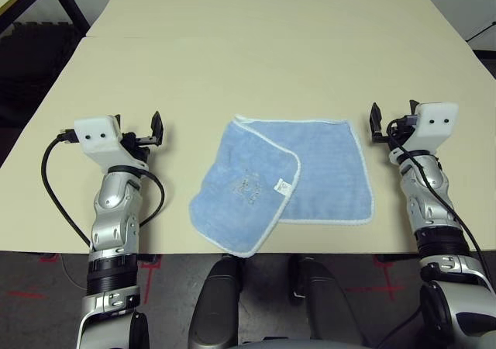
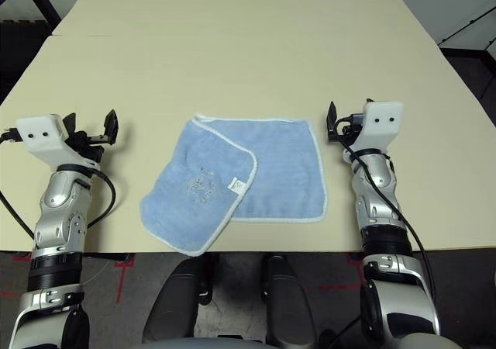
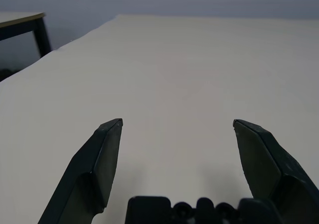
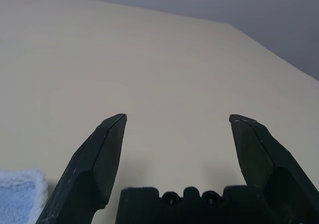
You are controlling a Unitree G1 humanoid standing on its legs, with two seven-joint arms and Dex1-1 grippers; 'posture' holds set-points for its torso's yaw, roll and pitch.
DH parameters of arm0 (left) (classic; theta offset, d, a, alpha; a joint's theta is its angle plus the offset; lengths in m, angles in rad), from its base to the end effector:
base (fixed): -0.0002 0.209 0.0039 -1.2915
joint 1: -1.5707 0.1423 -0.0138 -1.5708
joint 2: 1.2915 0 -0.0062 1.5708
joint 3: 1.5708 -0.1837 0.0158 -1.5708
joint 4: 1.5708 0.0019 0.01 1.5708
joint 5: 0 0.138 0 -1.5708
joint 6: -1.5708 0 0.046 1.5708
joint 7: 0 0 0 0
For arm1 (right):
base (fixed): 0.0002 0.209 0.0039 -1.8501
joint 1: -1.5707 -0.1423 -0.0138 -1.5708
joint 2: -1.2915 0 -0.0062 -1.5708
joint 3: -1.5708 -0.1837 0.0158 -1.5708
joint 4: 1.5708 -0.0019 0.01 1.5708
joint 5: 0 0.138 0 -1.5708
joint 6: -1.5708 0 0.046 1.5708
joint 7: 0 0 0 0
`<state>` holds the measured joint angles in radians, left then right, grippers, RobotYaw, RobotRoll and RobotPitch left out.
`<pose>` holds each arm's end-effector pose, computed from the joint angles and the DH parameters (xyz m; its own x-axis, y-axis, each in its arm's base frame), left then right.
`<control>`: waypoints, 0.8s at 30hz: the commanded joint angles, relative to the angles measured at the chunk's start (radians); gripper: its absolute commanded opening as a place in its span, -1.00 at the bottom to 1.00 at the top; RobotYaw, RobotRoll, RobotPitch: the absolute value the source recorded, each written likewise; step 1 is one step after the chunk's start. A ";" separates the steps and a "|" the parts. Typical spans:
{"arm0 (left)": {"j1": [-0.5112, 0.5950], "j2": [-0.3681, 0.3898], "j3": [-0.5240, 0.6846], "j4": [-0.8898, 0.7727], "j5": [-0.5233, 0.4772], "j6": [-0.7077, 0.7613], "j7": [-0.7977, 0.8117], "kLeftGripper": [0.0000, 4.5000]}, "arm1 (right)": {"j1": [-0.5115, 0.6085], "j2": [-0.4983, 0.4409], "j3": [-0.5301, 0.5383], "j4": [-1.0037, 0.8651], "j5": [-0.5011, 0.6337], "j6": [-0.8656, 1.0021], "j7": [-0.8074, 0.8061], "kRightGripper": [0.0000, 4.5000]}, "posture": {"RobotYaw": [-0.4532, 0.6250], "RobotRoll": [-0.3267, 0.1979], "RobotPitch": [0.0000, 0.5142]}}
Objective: Fold the towel and set it aside.
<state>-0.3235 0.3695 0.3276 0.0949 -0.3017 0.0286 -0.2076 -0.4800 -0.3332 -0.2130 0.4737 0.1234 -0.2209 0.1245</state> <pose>0.2507 0.2642 0.1307 0.9547 0.0454 0.2941 -0.0528 0.9985 0.0170 0.2865 -0.2415 0.1052 0.9625 -0.0510 0.2664 0.0891 0.9871 -0.1328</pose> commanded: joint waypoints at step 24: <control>0.059 0.168 -0.066 -0.235 -0.272 0.333 -0.477 1.00 | -0.021 -0.021 -0.012 0.040 0.010 0.005 0.053 0.99 | -0.04 0.25 -0.27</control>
<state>-0.2823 0.5274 0.2568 -0.1148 -0.5460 0.3385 -0.6530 -0.5047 -0.3464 -0.2112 0.4907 0.1251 -0.2208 0.1691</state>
